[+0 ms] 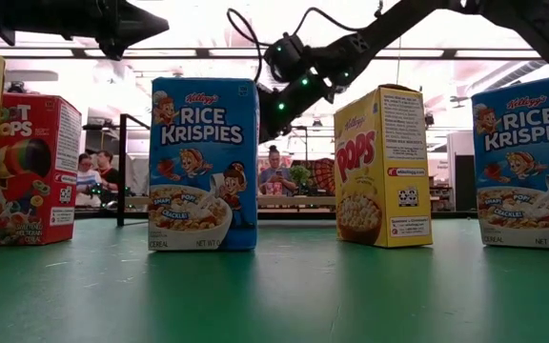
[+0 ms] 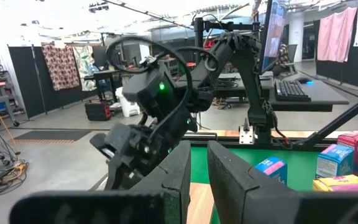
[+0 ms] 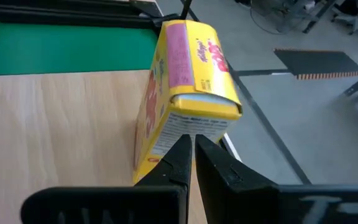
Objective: Stack cereal on shelf
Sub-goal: Put the top yellow cereal box on the shelf
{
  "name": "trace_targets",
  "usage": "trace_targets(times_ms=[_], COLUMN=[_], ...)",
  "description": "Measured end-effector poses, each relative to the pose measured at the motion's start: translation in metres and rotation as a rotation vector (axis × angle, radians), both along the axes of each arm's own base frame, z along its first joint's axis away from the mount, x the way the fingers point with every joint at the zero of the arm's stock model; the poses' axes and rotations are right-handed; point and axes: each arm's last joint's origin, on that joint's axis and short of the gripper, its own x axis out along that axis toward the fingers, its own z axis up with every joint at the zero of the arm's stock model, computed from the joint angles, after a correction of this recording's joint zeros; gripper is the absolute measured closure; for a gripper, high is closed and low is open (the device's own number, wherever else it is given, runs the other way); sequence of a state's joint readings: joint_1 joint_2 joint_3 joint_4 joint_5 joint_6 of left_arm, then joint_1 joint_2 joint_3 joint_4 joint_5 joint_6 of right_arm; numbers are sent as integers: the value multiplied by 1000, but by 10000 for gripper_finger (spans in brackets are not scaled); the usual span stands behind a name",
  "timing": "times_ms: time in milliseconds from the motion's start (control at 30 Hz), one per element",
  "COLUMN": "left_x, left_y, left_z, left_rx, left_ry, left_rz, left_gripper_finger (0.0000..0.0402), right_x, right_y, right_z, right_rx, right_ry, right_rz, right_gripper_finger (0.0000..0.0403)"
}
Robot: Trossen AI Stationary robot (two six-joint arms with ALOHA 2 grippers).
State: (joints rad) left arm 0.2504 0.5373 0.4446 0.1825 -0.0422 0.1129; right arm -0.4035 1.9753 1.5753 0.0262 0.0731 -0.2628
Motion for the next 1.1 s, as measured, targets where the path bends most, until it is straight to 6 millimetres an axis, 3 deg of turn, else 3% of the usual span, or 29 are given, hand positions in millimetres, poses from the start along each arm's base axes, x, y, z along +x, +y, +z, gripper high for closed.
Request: trace_targets(times_ms=[467,667,933,1100], left_x=[0,0,0,0], left_y=[0,0,0,0], left_z=[-1,0,0,0], left_rx=[-10,-9,-9,-9], left_ry=[4,0,-1,0], left_rz=[0,0,0,0], left_gripper_finger=[365,365,365,365], right_x=[6,9,18,17], right_y=[22,21,17,16], right_z=[0,4,-9,-7], right_rx=[133,110,97,72], right_ry=[-20,-96,-142,-141], right_rz=[168,167,165,123], right_gripper_finger=[390,390,390,390])
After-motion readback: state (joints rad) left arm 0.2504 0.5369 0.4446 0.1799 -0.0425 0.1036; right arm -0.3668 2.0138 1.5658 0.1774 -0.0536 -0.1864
